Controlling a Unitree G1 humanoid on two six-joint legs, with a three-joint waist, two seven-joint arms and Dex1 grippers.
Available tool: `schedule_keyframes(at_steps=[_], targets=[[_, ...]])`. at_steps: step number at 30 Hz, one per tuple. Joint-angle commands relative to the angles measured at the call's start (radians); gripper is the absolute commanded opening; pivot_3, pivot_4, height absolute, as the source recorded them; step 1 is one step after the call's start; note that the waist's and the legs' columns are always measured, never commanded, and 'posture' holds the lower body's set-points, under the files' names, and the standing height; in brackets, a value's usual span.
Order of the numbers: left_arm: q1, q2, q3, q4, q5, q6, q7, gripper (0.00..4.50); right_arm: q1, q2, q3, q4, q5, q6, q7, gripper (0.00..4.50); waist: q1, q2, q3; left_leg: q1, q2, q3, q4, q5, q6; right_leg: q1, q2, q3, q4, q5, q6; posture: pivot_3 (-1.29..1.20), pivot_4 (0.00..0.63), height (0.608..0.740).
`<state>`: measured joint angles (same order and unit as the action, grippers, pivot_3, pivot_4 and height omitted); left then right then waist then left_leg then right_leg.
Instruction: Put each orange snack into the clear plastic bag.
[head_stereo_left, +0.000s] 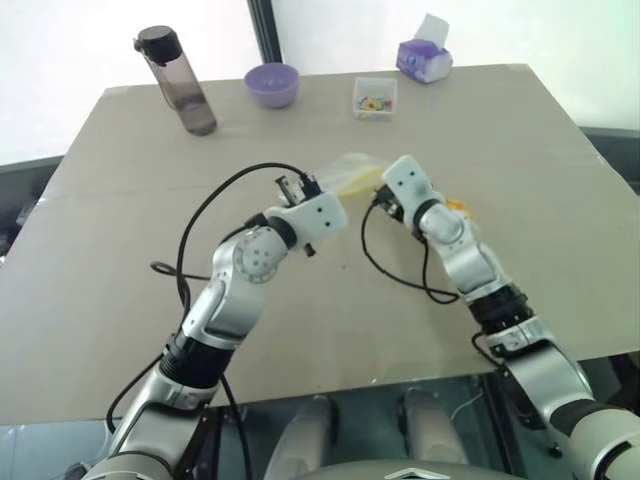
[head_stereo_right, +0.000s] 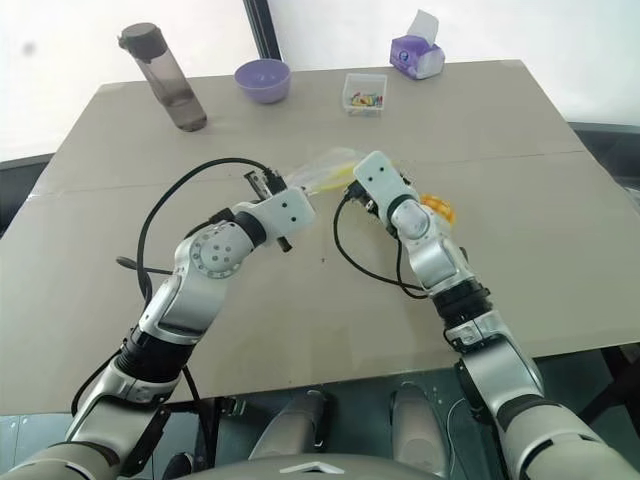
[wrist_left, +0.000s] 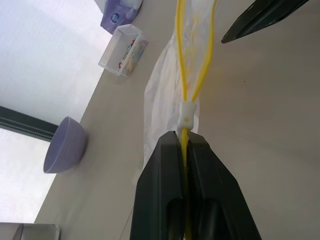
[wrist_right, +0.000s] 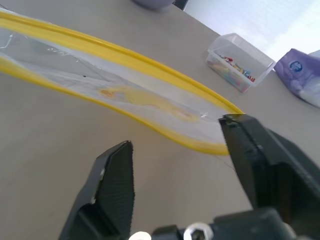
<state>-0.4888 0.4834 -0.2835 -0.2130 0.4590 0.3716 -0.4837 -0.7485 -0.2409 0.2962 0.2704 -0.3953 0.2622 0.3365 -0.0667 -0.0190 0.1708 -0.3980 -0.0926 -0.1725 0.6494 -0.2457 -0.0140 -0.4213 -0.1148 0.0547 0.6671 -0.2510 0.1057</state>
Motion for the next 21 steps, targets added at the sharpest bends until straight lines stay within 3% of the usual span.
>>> schedule_keyframes(at_steps=[1, 6, 12, 16, 17, 21], targets=[[-0.006, -0.003, 0.02, -0.01, 0.006, -0.015, 0.017, 0.0, 0.05, -0.025, -0.025, -0.149, 0.034, 0.05, 0.063, 3.81, 0.0, 0.0, 0.0, 0.0, 0.0, 0.0, 0.0, 0.0, 0.0, 0.0, 0.0, 0.0, 0.0, 0.0, 0.0, 0.0, 0.15, 0.74], [-0.004, -0.006, 0.018, 0.001, 0.005, -0.026, 0.023, 0.0, 0.177, -0.012, -0.037, -0.466, 0.084, 0.253, 0.144, 3.81, -0.001, 0.0, 0.0, 0.0, 0.0, 0.0, 0.0, 0.0, 0.0, 0.0, 0.0, 0.0, 0.0, 0.0, 0.0, 0.0, 0.15, 0.74], [0.004, -0.022, 0.031, 0.01, -0.016, -0.054, 0.042, 0.0, 0.188, 0.085, -0.244, -0.565, 0.333, 0.456, 0.172, 3.81, 0.012, 0.0, -0.001, 0.001, 0.0, -0.001, 0.002, 0.0, 0.0, 0.001, 0.0, -0.001, 0.003, 0.0, 0.0, 0.0, 0.15, 0.74], [0.031, -0.018, 0.043, 0.007, -0.037, -0.104, 0.052, 0.0, 0.169, 0.105, -0.29, -0.501, 0.396, 0.459, 0.143, 1.93, 0.016, 0.0, -0.001, 0.001, 0.0, 0.0, 0.002, 0.0, 0.0, 0.001, 0.0, 0.0, 0.003, 0.0, 0.0, 0.0, 0.15, 0.74], [0.039, -0.016, 0.049, 0.005, -0.042, -0.116, 0.056, 0.0, 0.165, 0.11, -0.295, -0.487, 0.41, 0.459, 0.14, 1.73, 0.016, 0.0, -0.001, 0.001, 0.0, 0.0, 0.002, 0.0, 0.0, 0.001, 0.0, 0.0, 0.003, 0.0, 0.0, 0.0, 0.15, 0.74], [0.054, -0.003, 0.057, 0.012, -0.05, -0.186, 0.066, 0.0, 0.151, 0.138, -0.305, -0.448, 0.463, 0.447, 0.124, 0.21, 0.016, 0.0, -0.001, 0.001, 0.0, 0.0, 0.002, 0.0, 0.0, 0.001, 0.0, 0.0, 0.003, 0.0, 0.0, 0.0, 0.15, 0.74]])
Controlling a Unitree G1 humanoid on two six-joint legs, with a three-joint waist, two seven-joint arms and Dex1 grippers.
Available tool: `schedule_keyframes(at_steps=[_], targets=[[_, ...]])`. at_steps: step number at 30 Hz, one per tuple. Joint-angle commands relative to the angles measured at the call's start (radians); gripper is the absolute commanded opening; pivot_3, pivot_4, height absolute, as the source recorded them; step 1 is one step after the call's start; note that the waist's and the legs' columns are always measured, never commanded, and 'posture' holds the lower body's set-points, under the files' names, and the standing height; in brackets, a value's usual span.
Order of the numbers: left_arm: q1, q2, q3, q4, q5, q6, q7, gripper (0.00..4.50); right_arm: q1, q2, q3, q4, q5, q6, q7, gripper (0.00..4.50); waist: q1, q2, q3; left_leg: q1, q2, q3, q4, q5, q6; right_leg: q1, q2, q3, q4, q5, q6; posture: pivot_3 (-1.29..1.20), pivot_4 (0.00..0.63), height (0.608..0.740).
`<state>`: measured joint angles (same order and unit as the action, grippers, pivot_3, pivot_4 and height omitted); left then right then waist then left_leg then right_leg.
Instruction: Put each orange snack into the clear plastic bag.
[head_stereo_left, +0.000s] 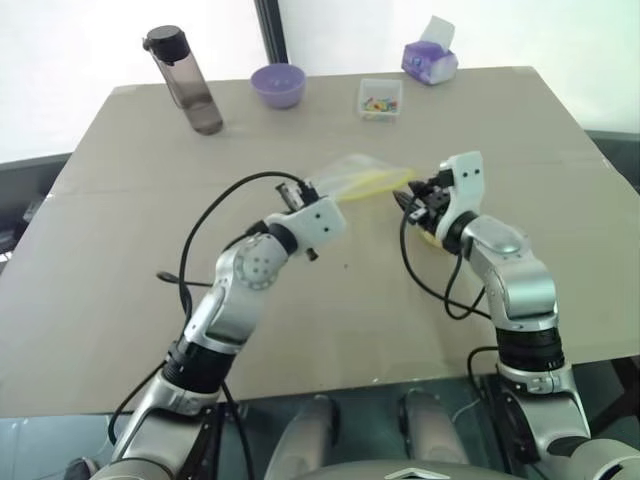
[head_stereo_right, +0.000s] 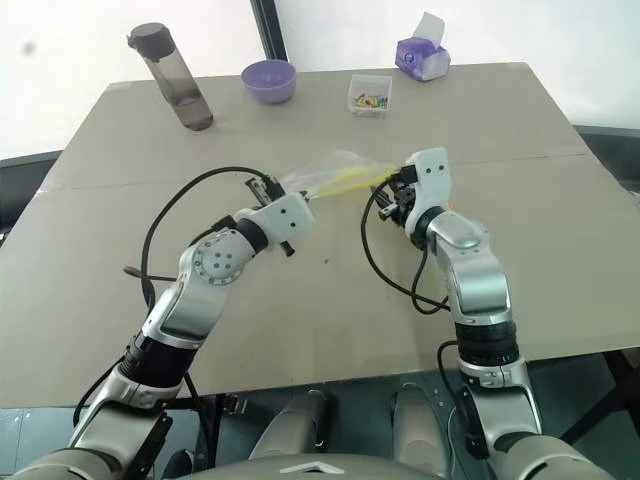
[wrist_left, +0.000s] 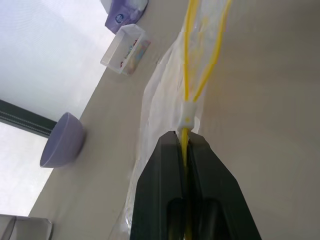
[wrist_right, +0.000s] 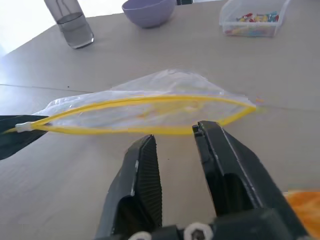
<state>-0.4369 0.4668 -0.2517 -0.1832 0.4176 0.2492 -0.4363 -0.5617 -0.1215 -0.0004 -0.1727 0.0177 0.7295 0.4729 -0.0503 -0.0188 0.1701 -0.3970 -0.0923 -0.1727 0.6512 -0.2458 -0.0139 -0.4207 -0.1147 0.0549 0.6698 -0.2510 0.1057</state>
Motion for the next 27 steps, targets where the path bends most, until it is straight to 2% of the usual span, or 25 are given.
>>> schedule_keyframes(at_steps=[1, 17, 21, 25, 26, 27], targets=[[0.007, 0.015, 0.025, -0.017, -0.009, -0.073, 0.019, 0.0, -0.045, 0.027, -0.009, 0.008, 0.063, -0.023, -0.015, 0.09, 0.0, 0.0, 0.0, 0.0, 0.0, 0.0, 0.0, 0.0, 0.0, 0.0, 0.0, 0.0, 0.0, 0.0, 0.0, 0.0, 0.15, 0.74], [0.049, 0.017, 0.011, -0.045, -0.031, -0.179, -0.01, 0.0, -0.126, 0.027, 0.041, 0.199, 0.128, -0.109, -0.003, 0.09, 0.005, 0.0, 0.0, 0.0, 0.0, 0.0, 0.0, 0.0, 0.0, 0.0, 0.0, 0.0, 0.0, 0.0, 0.0, 0.0, 0.15, 0.74], [0.06, 0.011, 0.011, -0.049, -0.045, -0.205, -0.025, 0.0, -0.161, 0.023, 0.059, 0.291, 0.109, -0.17, 0.001, 0.09, 0.004, 0.0, 0.0, 0.0, 0.0, 0.0, 0.0, 0.0, 0.0, 0.0, 0.0, 0.0, 0.0, 0.0, 0.0, 0.0, 0.15, 0.74], [0.059, 0.009, 0.019, -0.047, -0.039, -0.203, -0.026, 0.0, -0.169, -0.028, 0.148, 0.351, 0.035, -0.304, 0.04, 0.09, 0.005, 0.0, 0.0, 0.0, 0.0, 0.0, 0.0, 0.0, 0.0, 0.0, 0.0, 0.0, 0.0, 0.0, 0.0, 0.0, 0.15, 0.74], [0.058, 0.009, 0.023, -0.045, -0.036, -0.199, -0.023, 0.0, -0.168, -0.046, 0.177, 0.367, 0.002, -0.36, 0.044, 0.61, 0.005, 0.0, 0.0, 0.0, 0.0, 0.0, 0.0, 0.0, 0.0, 0.0, 0.0, 0.0, 0.0, 0.0, 0.0, 0.0, 0.15, 0.74], [0.058, 0.009, 0.026, -0.044, -0.034, -0.195, -0.021, 0.0, -0.166, -0.064, 0.205, 0.382, -0.031, -0.416, 0.045, 0.92, 0.005, 0.0, 0.0, 0.0, 0.0, 0.0, 0.0, 0.0, 0.0, 0.0, 0.0, 0.0, 0.0, 0.0, 0.0, 0.0, 0.15, 0.74]])
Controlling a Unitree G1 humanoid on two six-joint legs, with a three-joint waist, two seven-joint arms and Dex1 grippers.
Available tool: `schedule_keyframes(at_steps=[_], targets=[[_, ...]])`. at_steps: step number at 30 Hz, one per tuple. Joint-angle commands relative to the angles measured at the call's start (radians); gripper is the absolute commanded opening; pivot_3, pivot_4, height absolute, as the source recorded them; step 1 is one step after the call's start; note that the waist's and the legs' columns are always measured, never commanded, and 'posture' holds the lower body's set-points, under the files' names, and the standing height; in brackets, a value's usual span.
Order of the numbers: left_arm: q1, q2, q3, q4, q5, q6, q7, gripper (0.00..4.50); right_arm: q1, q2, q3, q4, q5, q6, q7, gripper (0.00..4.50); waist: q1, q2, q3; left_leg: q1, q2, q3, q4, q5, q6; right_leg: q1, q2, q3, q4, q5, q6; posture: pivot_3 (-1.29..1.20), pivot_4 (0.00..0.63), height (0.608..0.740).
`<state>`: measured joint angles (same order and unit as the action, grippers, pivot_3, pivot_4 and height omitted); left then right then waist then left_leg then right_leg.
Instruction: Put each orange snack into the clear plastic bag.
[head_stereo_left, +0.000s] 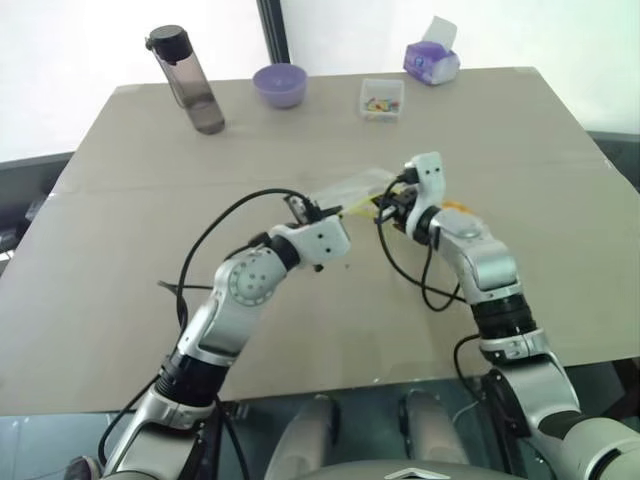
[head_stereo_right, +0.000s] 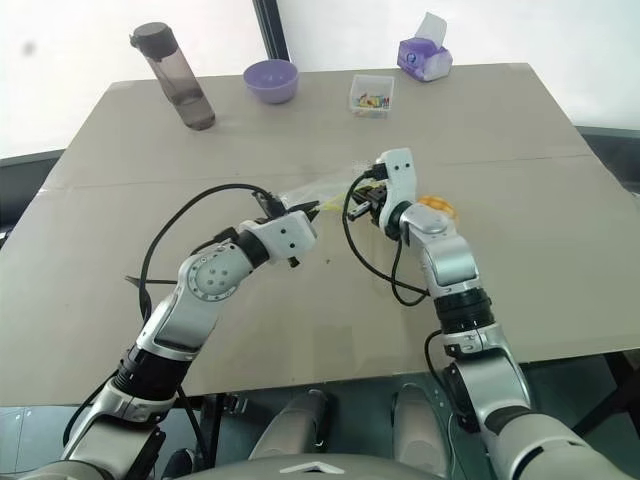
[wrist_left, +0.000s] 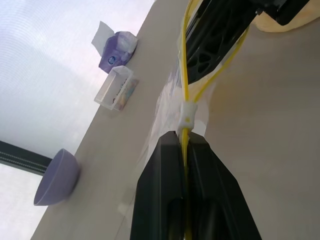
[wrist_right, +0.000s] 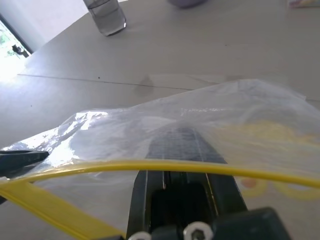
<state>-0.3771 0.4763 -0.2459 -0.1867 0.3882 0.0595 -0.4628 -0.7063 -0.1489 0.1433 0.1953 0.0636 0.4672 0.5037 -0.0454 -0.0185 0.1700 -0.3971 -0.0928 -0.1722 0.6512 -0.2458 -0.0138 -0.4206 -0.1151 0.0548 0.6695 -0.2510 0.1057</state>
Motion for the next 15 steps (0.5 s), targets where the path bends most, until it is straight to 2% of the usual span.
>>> schedule_keyframes(at_steps=[1, 6, 7, 8, 12, 15], targets=[[-0.001, -0.001, 0.024, -0.04, -0.004, -0.002, 0.008, 0.0, -0.02, -0.054, 0.088, 0.029, -0.111, -0.214, 0.01, 1.41, 0.0, 0.0, 0.0, 0.0, 0.0, 0.0, 0.0, 0.0, 0.0, 0.0, 0.0, 0.0, 0.0, 0.0, 0.0, 0.0, 0.15, 0.74], [0.007, 0.002, 0.031, -0.04, -0.005, 0.006, 0.008, 0.0, -0.008, -0.098, 0.152, 0.067, -0.21, -0.394, -0.006, 3.92, -0.003, 0.0, 0.0, 0.0, 0.0, 0.0, 0.0, 0.0, 0.0, 0.0, 0.0, 0.0, 0.0, 0.0, 0.0, 0.0, 0.15, 0.74], [0.007, 0.002, 0.031, -0.039, -0.005, 0.006, 0.008, 0.0, -0.006, -0.107, 0.161, 0.069, -0.232, -0.414, -0.014, 4.28, -0.003, 0.0, 0.0, 0.0, 0.0, 0.0, 0.0, 0.0, 0.0, 0.0, 0.0, 0.0, 0.0, 0.0, 0.0, 0.0, 0.15, 0.74], [0.007, 0.002, 0.031, -0.038, -0.005, 0.008, 0.007, 0.0, -0.005, -0.116, 0.17, 0.071, -0.252, -0.432, -0.019, 4.46, -0.003, 0.0, 0.0, 0.0, 0.0, 0.0, 0.0, 0.0, 0.0, 0.0, 0.0, 0.0, 0.0, 0.0, 0.0, 0.0, 0.15, 0.74], [0.0, -0.004, 0.03, -0.032, -0.002, 0.018, 0.012, 0.0, -0.006, -0.172, 0.206, 0.073, -0.353, -0.517, -0.048, 4.46, 0.001, 0.0, 0.0, 0.0, 0.0, 0.0, 0.0, 0.0, 0.0, 0.0, 0.0, 0.0, 0.0, 0.0, 0.0, 0.0, 0.15, 0.74], [-0.005, -0.011, 0.031, -0.027, -0.002, 0.028, 0.018, 0.0, 0.013, -0.198, 0.194, 0.036, -0.371, -0.529, -0.053, 4.46, 0.002, 0.0, 0.0, 0.0, 0.0, 0.0, 0.0, 0.0, 0.0, 0.0, 0.0, 0.0, 0.0, 0.0, 0.0, 0.0, 0.15, 0.74]])
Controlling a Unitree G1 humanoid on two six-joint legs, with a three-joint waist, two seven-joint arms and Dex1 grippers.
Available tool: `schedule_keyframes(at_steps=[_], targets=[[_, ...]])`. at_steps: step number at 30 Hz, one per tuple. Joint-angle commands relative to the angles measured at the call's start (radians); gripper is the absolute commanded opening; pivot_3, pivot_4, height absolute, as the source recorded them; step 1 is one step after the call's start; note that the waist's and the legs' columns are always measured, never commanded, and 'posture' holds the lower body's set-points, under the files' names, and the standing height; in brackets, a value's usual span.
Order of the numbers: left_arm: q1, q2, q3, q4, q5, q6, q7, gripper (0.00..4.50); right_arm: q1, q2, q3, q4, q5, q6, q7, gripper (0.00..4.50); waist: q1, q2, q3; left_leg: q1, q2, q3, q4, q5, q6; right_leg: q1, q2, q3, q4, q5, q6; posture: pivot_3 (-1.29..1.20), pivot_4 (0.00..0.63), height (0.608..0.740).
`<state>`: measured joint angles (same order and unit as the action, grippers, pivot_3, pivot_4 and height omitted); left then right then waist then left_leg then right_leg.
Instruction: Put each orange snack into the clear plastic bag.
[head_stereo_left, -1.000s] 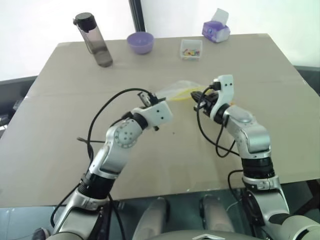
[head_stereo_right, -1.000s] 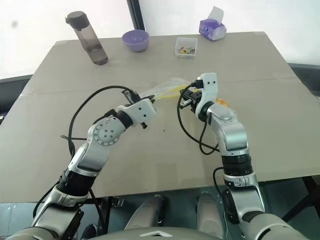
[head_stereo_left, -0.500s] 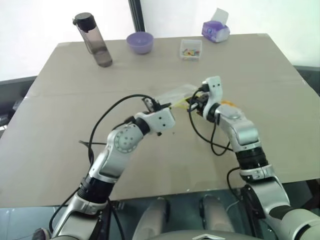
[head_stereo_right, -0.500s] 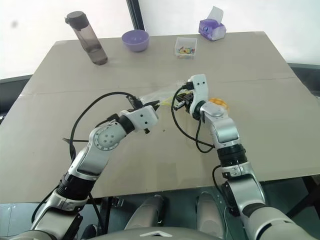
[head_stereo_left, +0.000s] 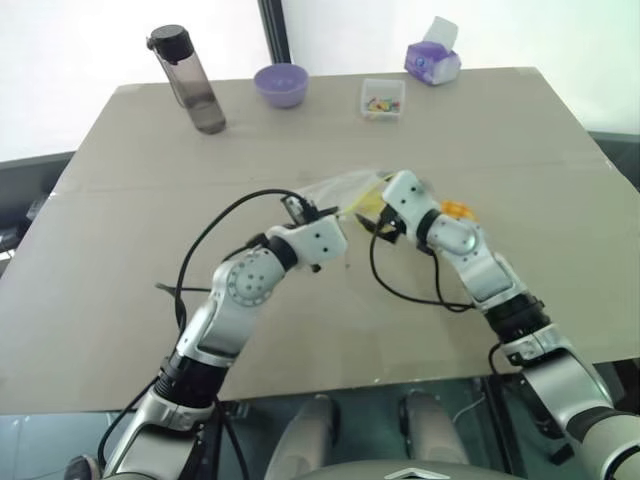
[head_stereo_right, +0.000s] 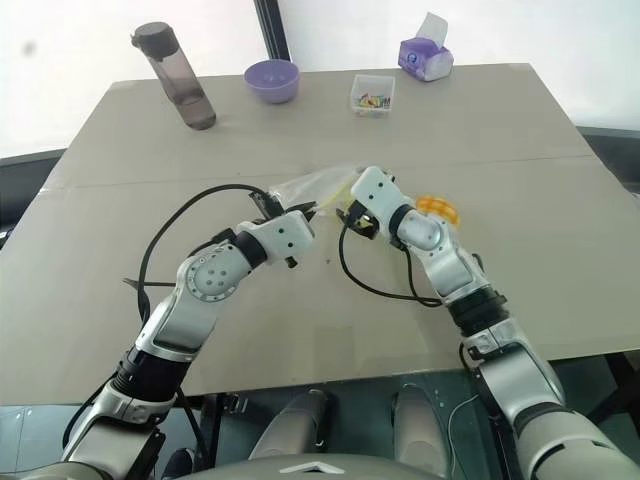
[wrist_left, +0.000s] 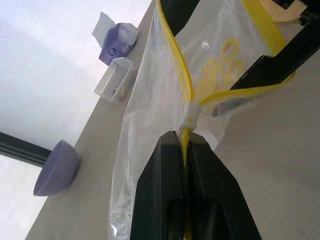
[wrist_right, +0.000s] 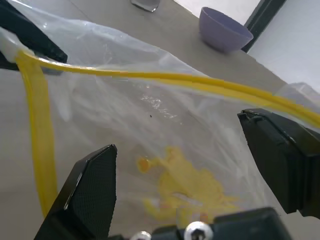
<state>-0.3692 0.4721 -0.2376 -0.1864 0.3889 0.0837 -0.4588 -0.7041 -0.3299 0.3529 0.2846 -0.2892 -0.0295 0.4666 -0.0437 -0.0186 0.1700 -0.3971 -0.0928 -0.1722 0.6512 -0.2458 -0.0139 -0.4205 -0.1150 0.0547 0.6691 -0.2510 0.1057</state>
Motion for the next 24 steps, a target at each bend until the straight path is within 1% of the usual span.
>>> schedule_keyframes(at_steps=[1, 4, 9, 16, 20, 22, 24], targets=[[-0.013, -0.008, 0.023, -0.025, -0.001, 0.005, 0.015, 0.0, 0.023, -0.022, -0.028, -0.081, -0.008, -0.023, -0.009, 4.46, 0.0, 0.0, 0.0, 0.0, 0.0, 0.0, 0.0, 0.0, 0.0, 0.0, 0.0, 0.0, 0.0, 0.0, 0.0, 0.0, 0.15, 0.74], [-0.014, -0.013, 0.023, -0.019, 0.005, 0.014, 0.02, 0.0, 0.067, -0.037, -0.076, -0.171, 0.054, 0.014, 0.033, 4.46, -0.001, 0.0, 0.0, 0.0, 0.0, 0.0, 0.0, 0.0, 0.0, 0.0, 0.0, 0.0, 0.0, 0.0, 0.0, 0.0, 0.15, 0.74], [-0.014, -0.018, 0.029, -0.013, 0.008, 0.028, 0.034, 0.0, 0.175, -0.057, -0.205, -0.312, 0.208, 0.174, 0.088, 4.46, 0.003, 0.0, 0.0, 0.0, 0.0, 0.0, 0.0, 0.0, 0.0, 0.001, 0.0, 0.0, -0.001, 0.0, 0.0, 0.0, 0.15, 0.74], [-0.014, -0.025, 0.04, -0.003, 0.009, 0.051, 0.058, 0.0, 0.276, -0.052, -0.402, -0.368, 0.36, 0.448, 0.034, 4.46, 0.002, 0.0, 0.0, 0.0, 0.0, 0.0, 0.0, 0.0, 0.0, 0.001, 0.0, 0.0, -0.001, 0.0, 0.0, 0.0, 0.15, 0.74], [-0.021, -0.024, 0.04, 0.009, 0.014, 0.062, 0.065, 0.0, 0.298, -0.039, -0.463, -0.368, 0.427, 0.578, 0.006, 4.46, 0.003, 0.0, 0.0, 0.0, 0.0, 0.0, 0.0, 0.0, 0.0, 0.001, 0.0, 0.0, -0.001, 0.0, 0.0, 0.0, 0.15, 0.74], [-0.022, -0.023, 0.038, 0.012, 0.016, 0.06, 0.066, 0.0, 0.306, -0.044, -0.468, -0.362, 0.436, 0.643, -0.007, 4.46, 0.003, 0.0, 0.0, 0.0, 0.0, 0.0, 0.0, 0.0, 0.0, 0.001, 0.0, 0.0, -0.001, 0.0, 0.0, 0.0, 0.15, 0.74], [-0.024, -0.023, 0.039, 0.015, 0.017, 0.059, 0.065, 0.0, 0.321, -0.057, -0.455, -0.369, 0.47, 0.731, 0.019, 4.46, 0.005, 0.0, 0.0, 0.0, 0.0, 0.0, 0.0, 0.0, 0.0, 0.001, 0.0, 0.0, -0.001, 0.0, 0.0, 0.0, 0.15, 0.74]])
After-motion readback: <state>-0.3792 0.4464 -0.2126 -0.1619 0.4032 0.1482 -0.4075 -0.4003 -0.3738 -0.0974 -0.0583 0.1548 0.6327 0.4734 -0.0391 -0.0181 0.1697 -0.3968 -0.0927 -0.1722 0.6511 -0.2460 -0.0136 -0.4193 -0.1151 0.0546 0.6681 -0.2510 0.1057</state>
